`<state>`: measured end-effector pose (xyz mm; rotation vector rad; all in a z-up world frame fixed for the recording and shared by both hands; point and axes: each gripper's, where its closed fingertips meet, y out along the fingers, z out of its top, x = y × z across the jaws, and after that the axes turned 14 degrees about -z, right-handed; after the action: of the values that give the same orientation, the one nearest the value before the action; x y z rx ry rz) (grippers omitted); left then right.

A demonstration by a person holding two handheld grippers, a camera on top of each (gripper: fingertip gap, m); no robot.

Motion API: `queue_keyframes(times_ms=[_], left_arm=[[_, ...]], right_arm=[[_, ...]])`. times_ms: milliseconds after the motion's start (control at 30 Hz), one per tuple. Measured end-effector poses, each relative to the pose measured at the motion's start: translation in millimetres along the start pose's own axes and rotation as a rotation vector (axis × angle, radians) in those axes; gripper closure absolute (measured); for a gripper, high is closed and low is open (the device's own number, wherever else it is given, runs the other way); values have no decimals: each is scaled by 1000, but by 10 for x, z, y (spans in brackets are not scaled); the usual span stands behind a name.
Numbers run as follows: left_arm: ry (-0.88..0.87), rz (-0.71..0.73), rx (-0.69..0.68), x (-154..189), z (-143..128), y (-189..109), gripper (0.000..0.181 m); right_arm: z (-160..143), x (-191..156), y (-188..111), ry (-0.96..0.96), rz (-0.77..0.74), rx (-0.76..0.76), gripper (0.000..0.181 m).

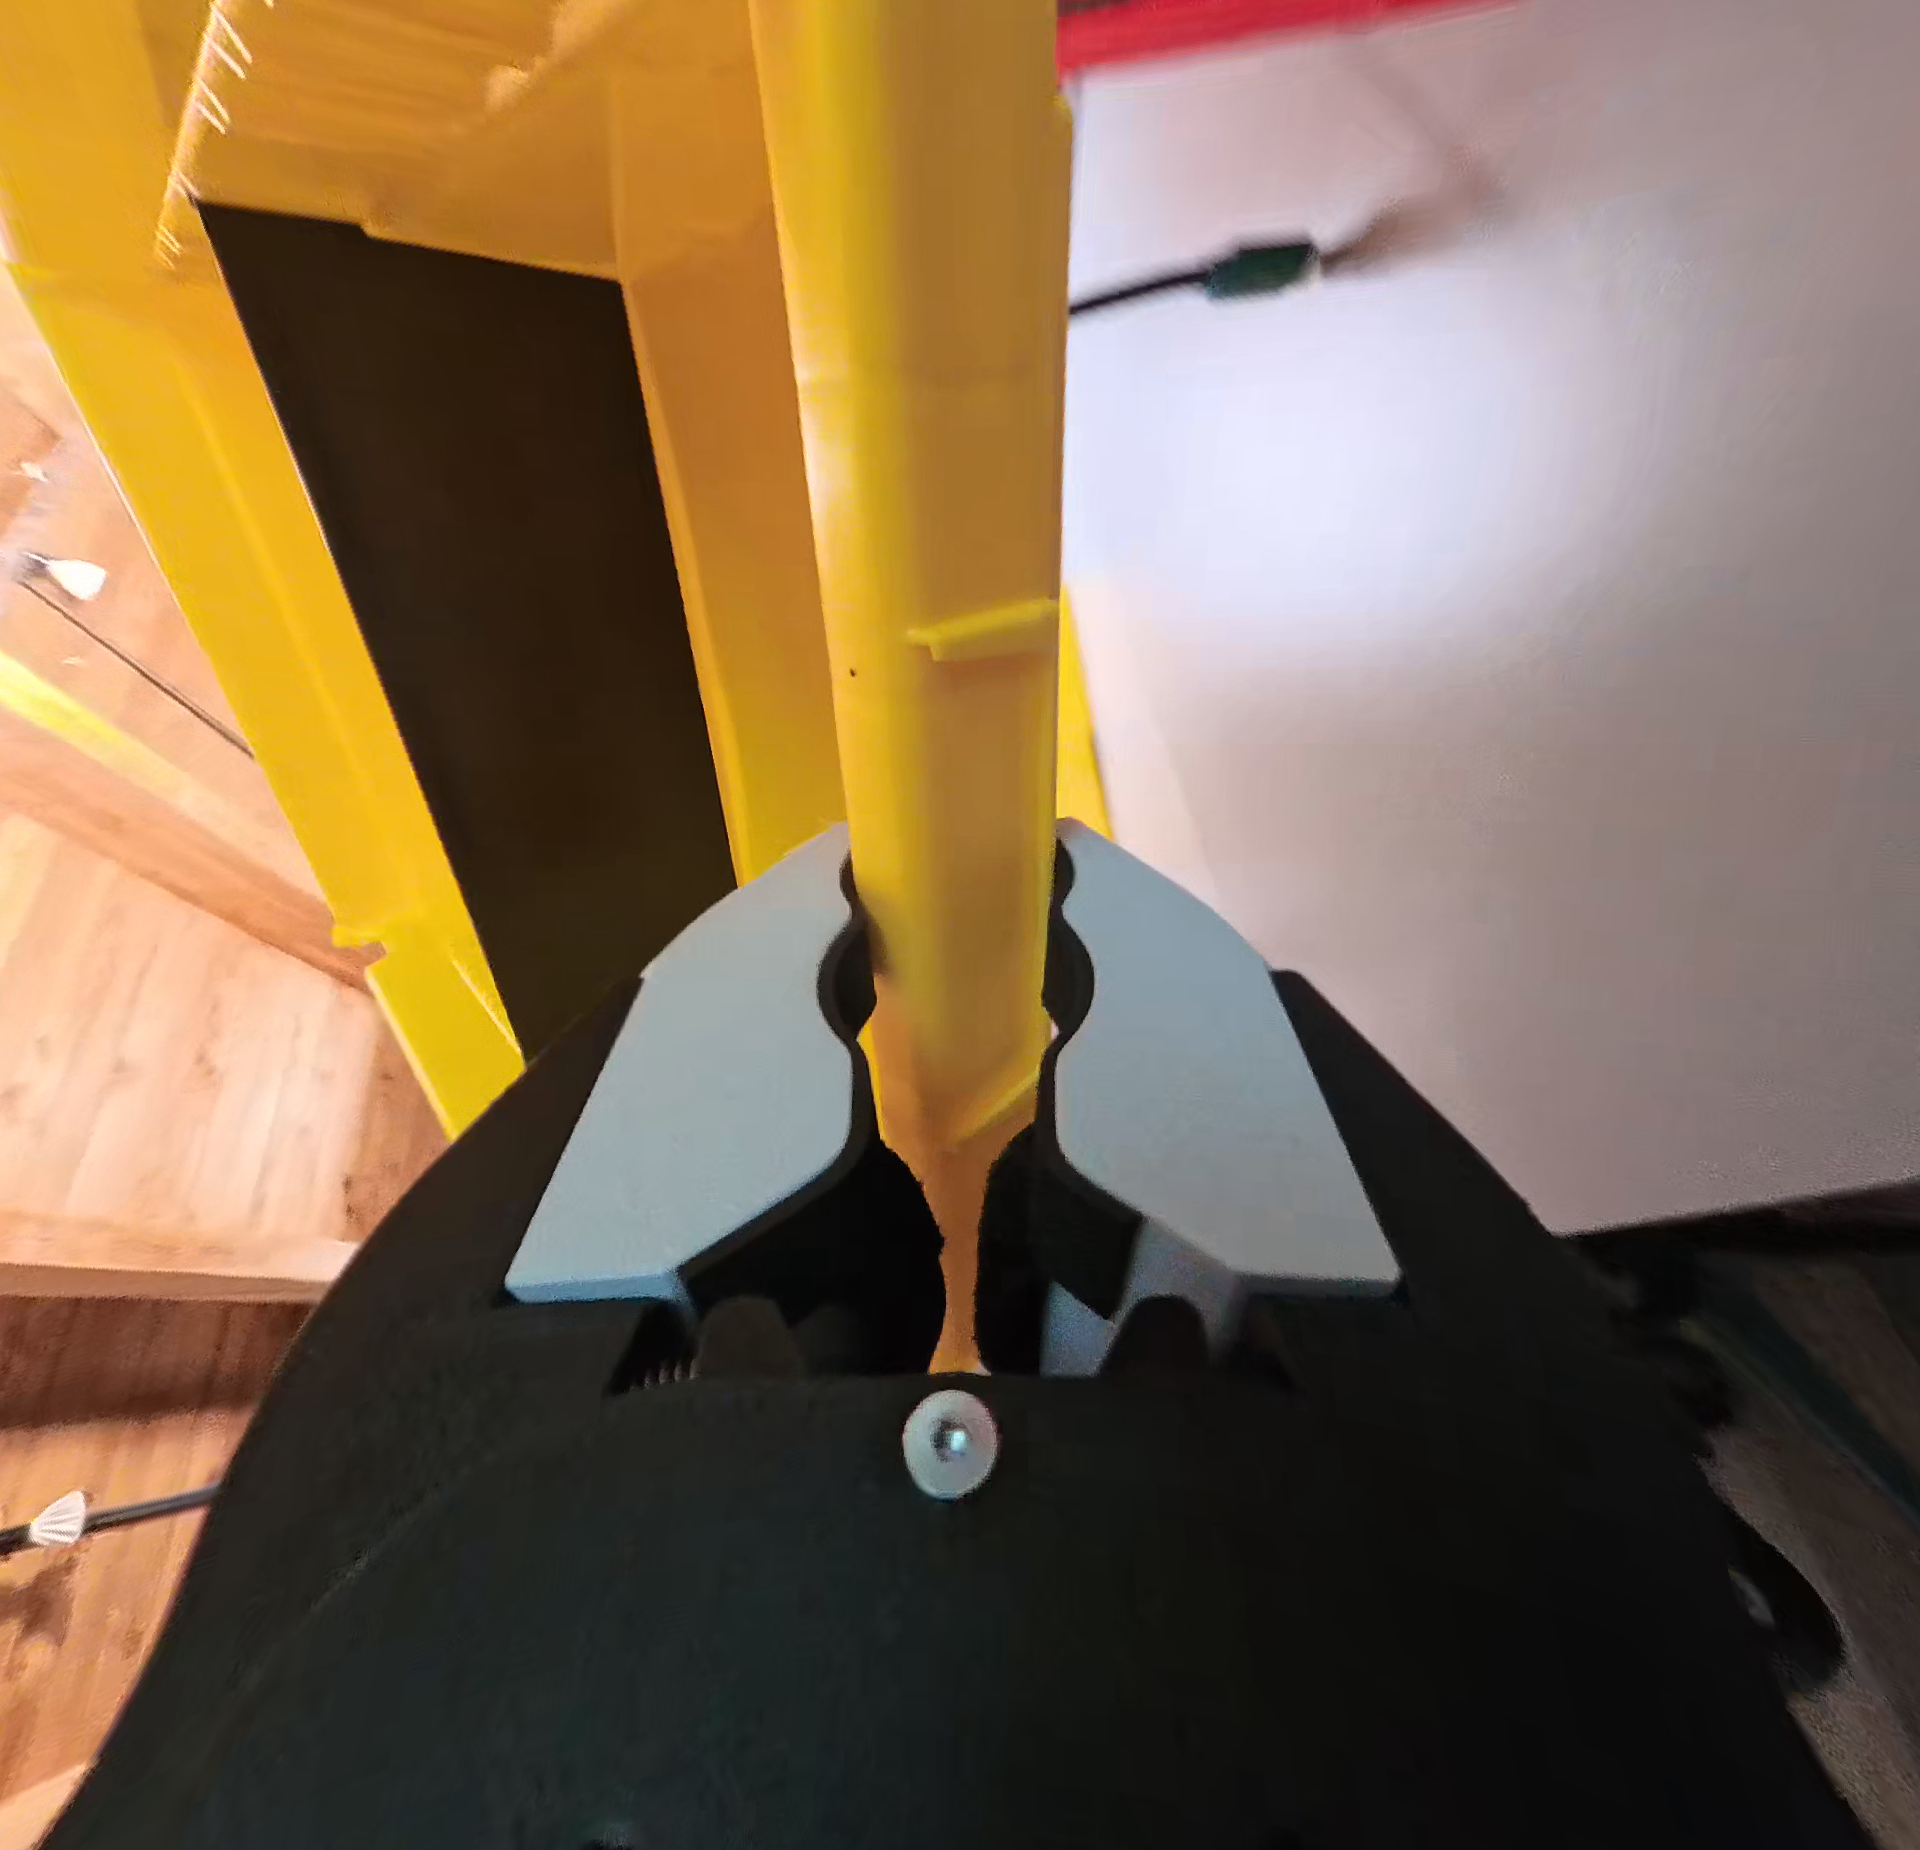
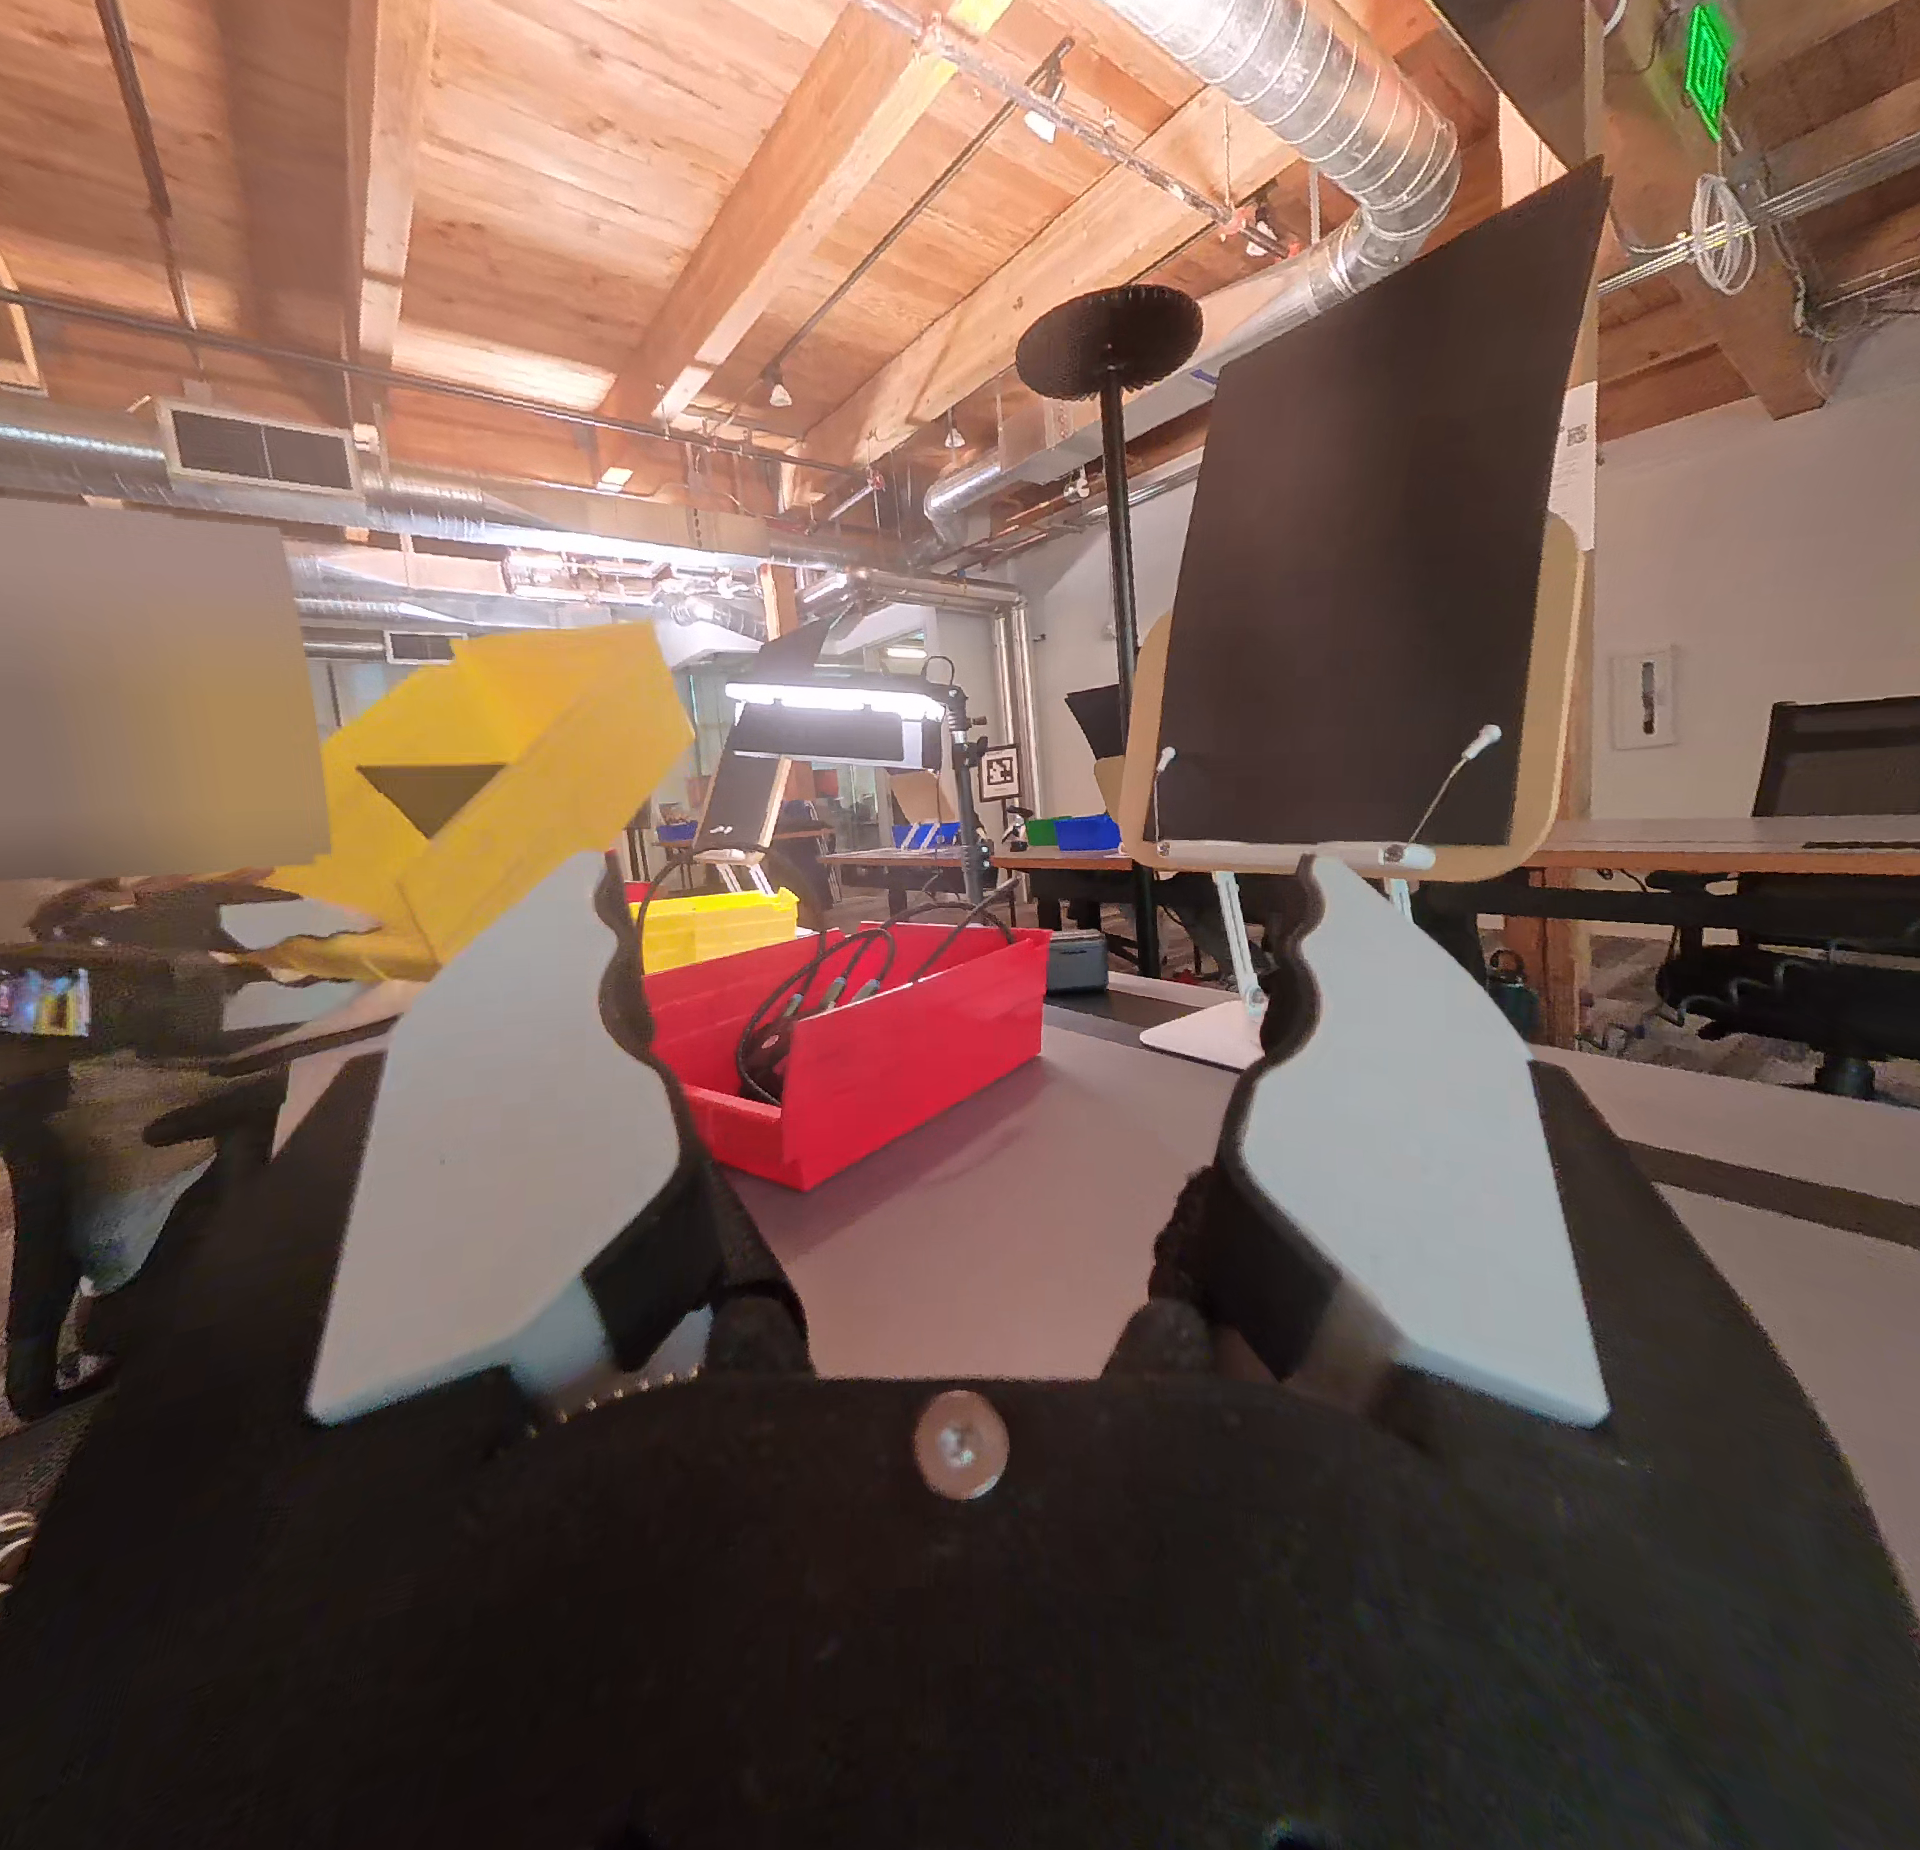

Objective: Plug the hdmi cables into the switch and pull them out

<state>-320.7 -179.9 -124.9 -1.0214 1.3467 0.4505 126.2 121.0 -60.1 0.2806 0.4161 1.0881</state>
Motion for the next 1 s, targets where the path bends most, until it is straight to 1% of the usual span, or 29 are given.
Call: queue_keyframes(times_ms=[67, 133, 200, 300, 367, 500, 600, 667, 767, 833, 900, 1000], left_arm=[[13, 51, 70, -172, 246, -117, 152], [33, 98, 152, -315, 565, -245, 153], [57, 132, 241, -412, 951, -379, 153], [77, 135, 413, -435, 1648, -565, 153], [92, 95, 537, -363, 2159, -655, 153], [163, -47, 735, -115, 3149, -746, 153], [228, -161, 814, 92, 3793, -732, 153], [276, -244, 834, 257, 4149, -703, 153], [330, -370, 844, 536, 4553, -681, 153], [355, -434, 840, 712, 4730, -683, 153], [374, -476, 829, 865, 4838, -686, 152], [392, -537, 843, 1066, 4913, -731, 152]], right_arm=[[-45, 11, -11, 26, -9, 2, 64], [-102, 35, -28, 36, -27, -1, 63], [-147, 99, -54, 5, -61, -6, 62], [-107, 262, -122, -55, -145, 30, 62], [-8, 400, -184, -65, -216, 96, 64], [175, 632, -321, -53, -327, 223, 71], [262, 763, -415, -83, -406, 286, 71], [296, 819, -462, -142, -458, 310, 71], [371, 828, -536, -292, -529, 355, 74], [458, 774, -594, -384, -556, 410, 78], [501, 732, -628, -457, -575, 439, 79], [506, 700, -635, -528, -588, 450, 79]])
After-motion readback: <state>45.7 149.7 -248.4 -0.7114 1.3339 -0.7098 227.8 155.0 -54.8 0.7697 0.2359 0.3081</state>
